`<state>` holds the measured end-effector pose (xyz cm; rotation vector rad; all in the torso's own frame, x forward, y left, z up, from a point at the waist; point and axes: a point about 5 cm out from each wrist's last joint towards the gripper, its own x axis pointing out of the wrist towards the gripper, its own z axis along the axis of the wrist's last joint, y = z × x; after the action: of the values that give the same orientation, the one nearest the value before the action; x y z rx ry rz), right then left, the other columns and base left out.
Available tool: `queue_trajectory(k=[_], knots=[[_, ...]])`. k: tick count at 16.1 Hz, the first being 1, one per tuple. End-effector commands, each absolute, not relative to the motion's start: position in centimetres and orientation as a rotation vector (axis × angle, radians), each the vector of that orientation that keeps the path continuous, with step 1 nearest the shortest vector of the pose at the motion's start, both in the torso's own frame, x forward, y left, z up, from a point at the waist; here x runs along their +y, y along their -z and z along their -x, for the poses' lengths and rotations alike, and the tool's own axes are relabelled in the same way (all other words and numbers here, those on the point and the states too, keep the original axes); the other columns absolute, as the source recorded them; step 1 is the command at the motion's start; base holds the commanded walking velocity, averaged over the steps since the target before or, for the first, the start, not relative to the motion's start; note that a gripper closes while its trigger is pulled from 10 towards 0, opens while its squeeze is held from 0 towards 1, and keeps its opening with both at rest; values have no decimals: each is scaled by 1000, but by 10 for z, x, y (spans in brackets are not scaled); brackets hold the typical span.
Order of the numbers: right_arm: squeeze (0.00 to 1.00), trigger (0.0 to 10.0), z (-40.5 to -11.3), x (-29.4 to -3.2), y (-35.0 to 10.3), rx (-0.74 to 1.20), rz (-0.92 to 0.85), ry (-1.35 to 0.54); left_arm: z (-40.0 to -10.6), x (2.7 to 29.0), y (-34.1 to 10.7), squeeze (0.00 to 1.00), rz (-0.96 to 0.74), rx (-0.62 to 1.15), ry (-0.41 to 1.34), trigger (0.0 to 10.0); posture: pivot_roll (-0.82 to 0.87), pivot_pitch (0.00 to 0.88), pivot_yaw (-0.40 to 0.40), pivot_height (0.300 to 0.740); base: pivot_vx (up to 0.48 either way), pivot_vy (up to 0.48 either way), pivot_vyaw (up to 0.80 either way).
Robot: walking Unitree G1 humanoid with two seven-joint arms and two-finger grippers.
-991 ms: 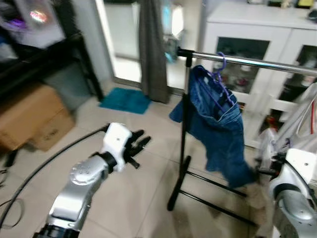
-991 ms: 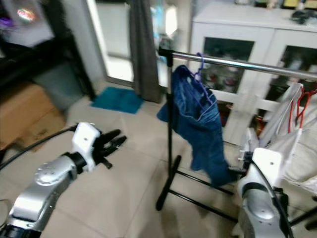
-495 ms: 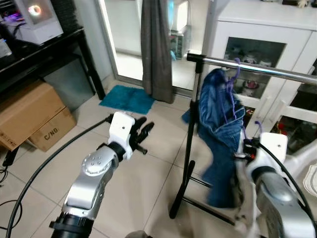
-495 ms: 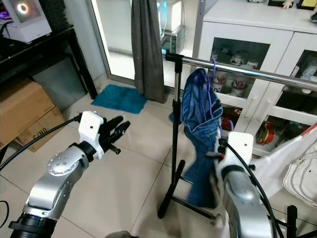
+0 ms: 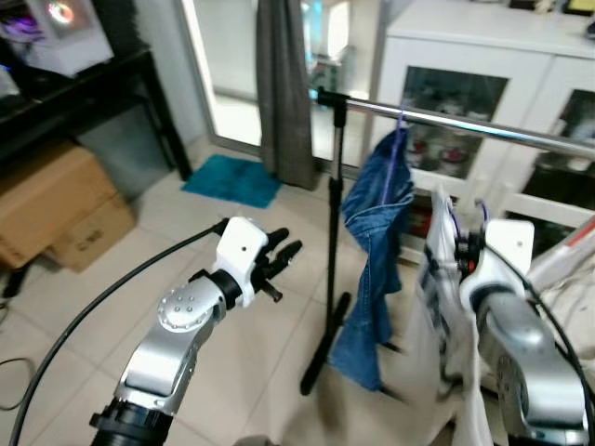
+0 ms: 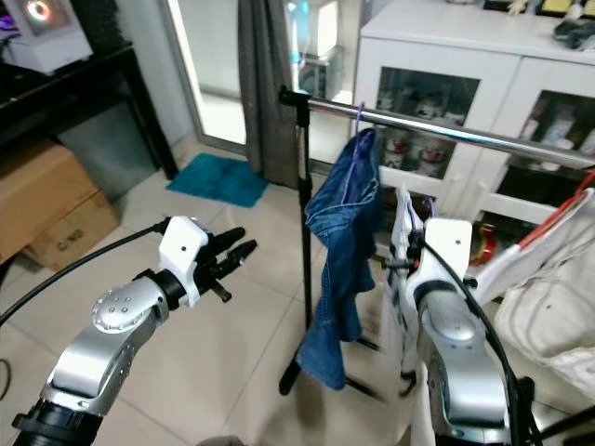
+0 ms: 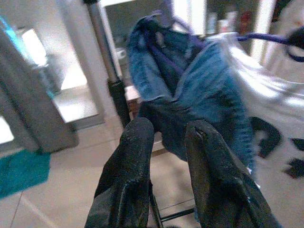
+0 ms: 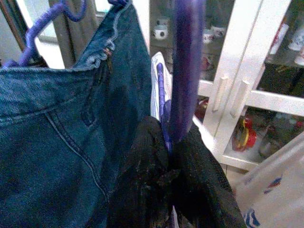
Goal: Hang hanger
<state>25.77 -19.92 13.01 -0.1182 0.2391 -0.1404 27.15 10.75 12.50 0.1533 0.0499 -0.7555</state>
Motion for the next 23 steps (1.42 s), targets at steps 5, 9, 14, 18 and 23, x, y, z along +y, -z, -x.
queue_trajectory(k=[5,9,14,18,23], knots=[[0,10000,-297,-187,-170,154,94,138,-257,94,-140,0,-153,50,1027,10000,108,0,65,740,0,0,0],[0,10000,-328,-192,-193,154,79,201,-253,92,-147,0,-139,42,1085,10000,116,0,66,740,0,0,0],[0,10000,-387,-211,-203,203,21,251,-255,94,-157,0,-151,17,1096,10000,144,0,70,740,0,0,0],[0,10000,-400,-223,-188,343,114,267,-255,95,-157,0,-157,20,1103,10000,146,0,68,740,0,0,0],[1000,10000,-394,-231,-163,390,101,253,-256,92,-161,0,-138,-9,1122,10000,141,0,80,740,0,0,0]])
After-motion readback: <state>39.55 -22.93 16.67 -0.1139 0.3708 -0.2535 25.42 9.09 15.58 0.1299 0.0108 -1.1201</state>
